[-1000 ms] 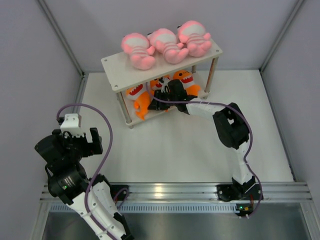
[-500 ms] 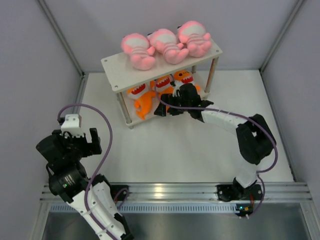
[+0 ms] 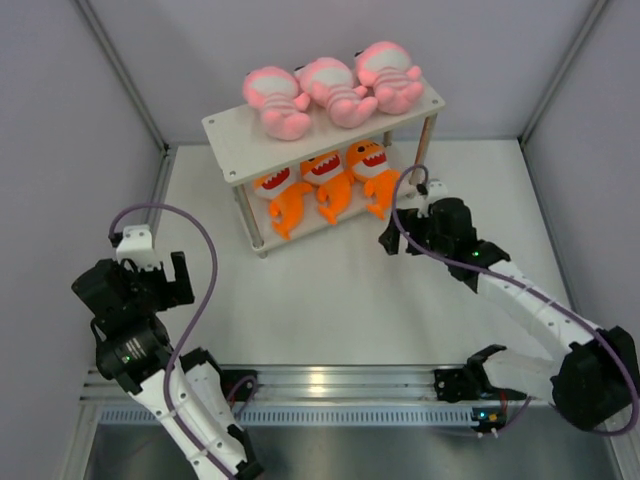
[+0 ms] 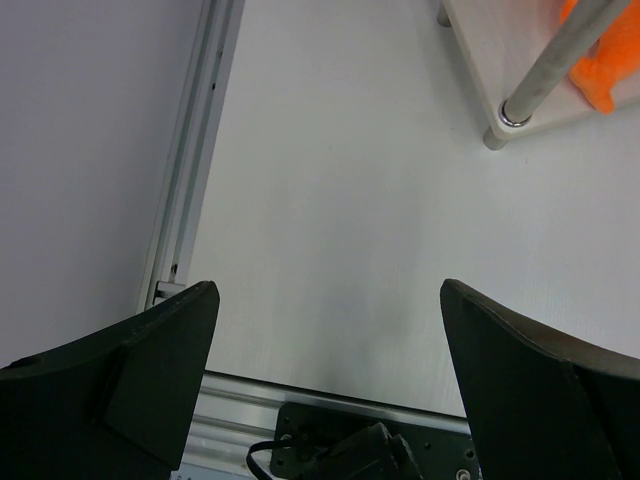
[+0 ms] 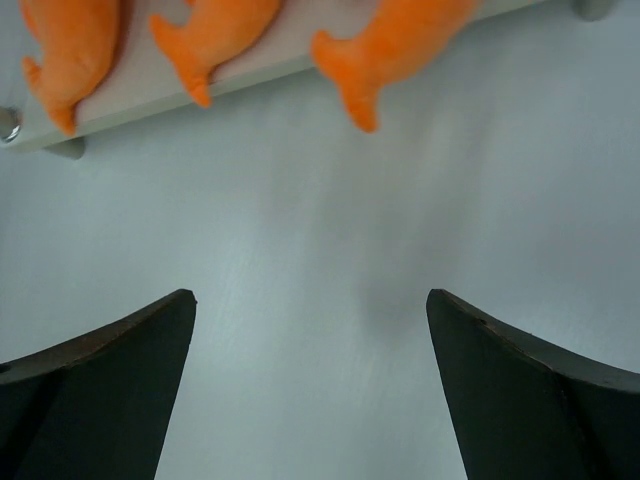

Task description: Place and organize the stuffed toys onto the shelf

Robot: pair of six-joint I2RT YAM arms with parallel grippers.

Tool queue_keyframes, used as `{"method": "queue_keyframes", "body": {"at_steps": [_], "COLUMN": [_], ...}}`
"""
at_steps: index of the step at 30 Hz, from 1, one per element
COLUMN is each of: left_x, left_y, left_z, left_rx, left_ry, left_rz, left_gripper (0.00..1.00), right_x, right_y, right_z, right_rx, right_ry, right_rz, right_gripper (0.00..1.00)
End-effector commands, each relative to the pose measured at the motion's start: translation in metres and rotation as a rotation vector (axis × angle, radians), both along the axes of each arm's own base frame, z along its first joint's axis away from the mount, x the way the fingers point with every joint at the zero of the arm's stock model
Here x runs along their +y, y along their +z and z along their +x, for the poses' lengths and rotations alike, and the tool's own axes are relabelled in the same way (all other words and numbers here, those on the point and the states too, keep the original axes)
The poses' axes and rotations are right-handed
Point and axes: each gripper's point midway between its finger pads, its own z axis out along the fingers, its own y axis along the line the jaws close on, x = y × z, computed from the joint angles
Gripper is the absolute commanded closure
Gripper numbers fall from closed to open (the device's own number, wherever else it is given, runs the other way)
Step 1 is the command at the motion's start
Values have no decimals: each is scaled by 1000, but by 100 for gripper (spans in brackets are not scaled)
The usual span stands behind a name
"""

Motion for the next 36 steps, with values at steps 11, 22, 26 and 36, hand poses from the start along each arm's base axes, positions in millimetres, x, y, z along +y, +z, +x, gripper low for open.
{"method": "queue_keyframes", "body": {"at_steps": [11,22,26,36], "left_x": [81,79,46,10], "left_y": [-47,-148,-181,-200], "left_z": [48,92,105,116], "left_rx": [126,111,166,241], "left_ry": [93,43,-106,-253], "left_rz": [137,88,106,117], "left_gripper": [1,1,1,2], "right_x": [-264,-273,-272,-268], "right_y": [-15,-23,-24,-24], "right_z": [8,7,8,7], "right_rx": [-43,-56,-65,-90], "right_ry": [-974,-1031,-1019,-990], "right_rz": [-148,-154,-151,-143], "right_gripper": [1,1,1,0]}}
